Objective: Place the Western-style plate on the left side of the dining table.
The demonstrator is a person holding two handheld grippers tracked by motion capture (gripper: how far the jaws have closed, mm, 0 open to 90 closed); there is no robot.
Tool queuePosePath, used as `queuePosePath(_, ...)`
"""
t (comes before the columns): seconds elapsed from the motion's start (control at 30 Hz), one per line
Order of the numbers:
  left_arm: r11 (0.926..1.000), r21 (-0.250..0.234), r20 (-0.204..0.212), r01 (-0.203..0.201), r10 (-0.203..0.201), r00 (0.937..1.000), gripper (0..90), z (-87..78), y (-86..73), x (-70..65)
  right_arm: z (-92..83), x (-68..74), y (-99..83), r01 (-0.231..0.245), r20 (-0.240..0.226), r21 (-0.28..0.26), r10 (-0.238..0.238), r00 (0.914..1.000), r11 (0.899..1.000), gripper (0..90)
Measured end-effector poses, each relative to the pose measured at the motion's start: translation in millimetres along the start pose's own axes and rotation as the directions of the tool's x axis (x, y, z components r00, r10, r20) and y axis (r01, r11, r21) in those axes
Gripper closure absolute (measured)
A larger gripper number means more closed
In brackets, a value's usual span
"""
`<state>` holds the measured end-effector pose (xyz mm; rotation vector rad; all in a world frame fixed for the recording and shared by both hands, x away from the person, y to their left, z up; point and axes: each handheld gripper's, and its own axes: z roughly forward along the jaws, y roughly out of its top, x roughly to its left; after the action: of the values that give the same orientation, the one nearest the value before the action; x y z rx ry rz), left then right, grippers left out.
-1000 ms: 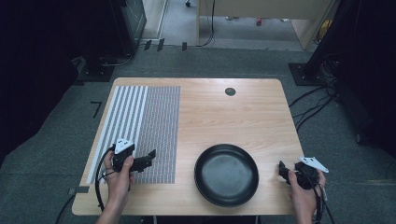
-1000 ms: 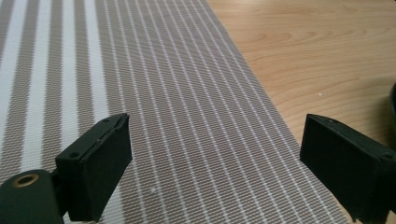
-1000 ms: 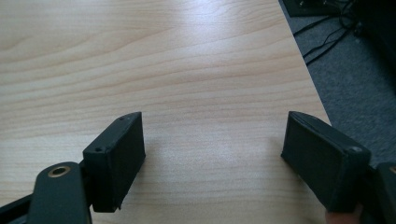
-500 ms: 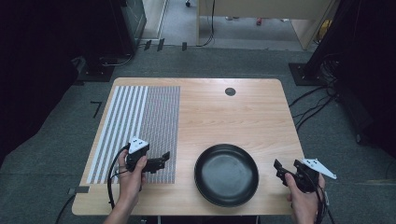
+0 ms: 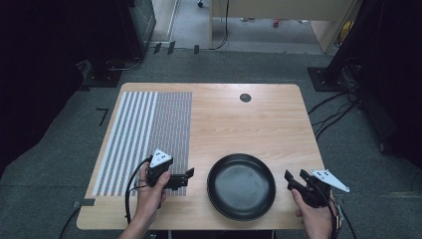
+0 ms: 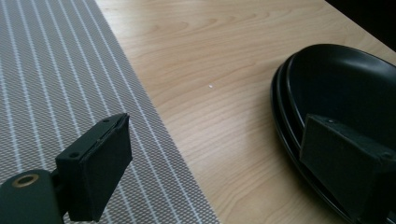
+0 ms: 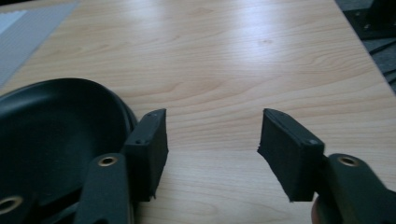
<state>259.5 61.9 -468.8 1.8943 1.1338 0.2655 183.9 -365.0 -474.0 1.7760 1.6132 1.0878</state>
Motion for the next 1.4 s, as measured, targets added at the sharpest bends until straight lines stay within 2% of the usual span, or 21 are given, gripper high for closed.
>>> queuePosePath(0.1,1.0000,0.004,0.012,-0.009,0.009,0.9999,8.9,2.0,-1.1,-5.5,-1.3,3.2,-1.2,-0.015,-0.019,-0.011,0.015,0.9997,1.000,49.1)
queuePosePath(0.2,0.9999,0.001,0.042,-0.014,0.014,0.9990,8.9,4.2,-2.5,-12.3,-1.2,6.3,-3.1,-0.029,-0.047,-0.021,0.028,0.9985,0.999,53.8)
queuePosePath(0.27,0.9999,0.006,0.055,-0.015,0.015,0.9984,9.0,5.9,-3.1,-15.8,-0.1,9.0,-4.0,-0.035,-0.070,0.017,0.036,0.9969,0.999,55.3)
queuePosePath(0.4,0.9997,0.017,0.074,-0.015,0.014,0.9971,9.0,9.0,-4.1,-22.5,1.1,12.1,-5.6,-0.034,-0.075,0.053,0.038,0.9965,0.998,62.0)
queuePosePath(0.53,0.9998,0.012,0.098,-0.013,0.012,0.9951,9.6,9.3,-4.1,-26.3,2.3,11.5,-6.5,-0.078,-0.142,0.067,0.087,0.9861,0.995,66.1)
queuePosePath(0.6,0.9999,0.009,0.096,-0.006,0.005,0.9954,13.8,9.8,-4.1,-28.4,2.6,11.8,-6.7,-0.082,-0.148,0.077,0.093,0.9846,0.994,67.2)
queuePosePath(0.73,0.9999,0.015,0.115,-0.001,0.000,0.9933,16.1,11.6,-4.9,-32.6,3.3,13.5,-8.0,-0.096,-0.175,0.089,0.110,0.9783,0.991,68.6)
queuePosePath(0.8,0.9998,0.018,0.113,0.008,-0.010,0.9935,24.3,11.7,-4.7,-35.1,4.2,14.4,-9.0,-0.102,-0.188,0.084,0.116,0.9752,0.991,72.4)
queuePosePath(0.9,0.9998,0.019,0.124,0.009,-0.011,0.9923,30.4,12.3,-6.0,-38.1,5.8,15.6,-10.7,-0.102,-0.200,0.092,0.118,0.9727,0.991,76.7)
queuePosePath(1.0,0.9995,0.029,0.136,0.011,-0.015,0.9907,36.1,14.6,-8.0,-39.8,6.9,16.7,-12.1,-0.103,-0.195,0.097,0.120,0.9734,0.990,78.7)
queuePosePath(1.07,0.9992,0.039,0.142,0.006,-0.012,0.9898,39.5,16.5,-9.3,-41.4,7.3,16.9,-12.9,-0.119,-0.204,0.102,0.138,0.9692,0.988,78.9)
queuePosePath(1.17,0.9985,0.054,0.150,0.003,-0.011,0.9886,42.9,18.4,-10.7,-43.7,8.6,17.6,-14.4,-0.131,-0.182,0.104,0.148,0.9721,0.986,79.0)
queuePosePath(1.23,0.9979,0.063,0.156,0.010,-0.020,0.9876,45.2,19.0,-11.3,-44.1,9.4,17.0,-15.8,-0.136,-0.185,0.115,0.156,0.9702,0.984,78.6)
queuePosePath(1.4,0.9964,0.085,0.180,0.008,-0.023,0.9835,49.8,21.5,-13.7,-45.0,12.9,19.6,-17.1,-0.122,-0.200,0.148,0.150,0.9683,0.982,80.7)
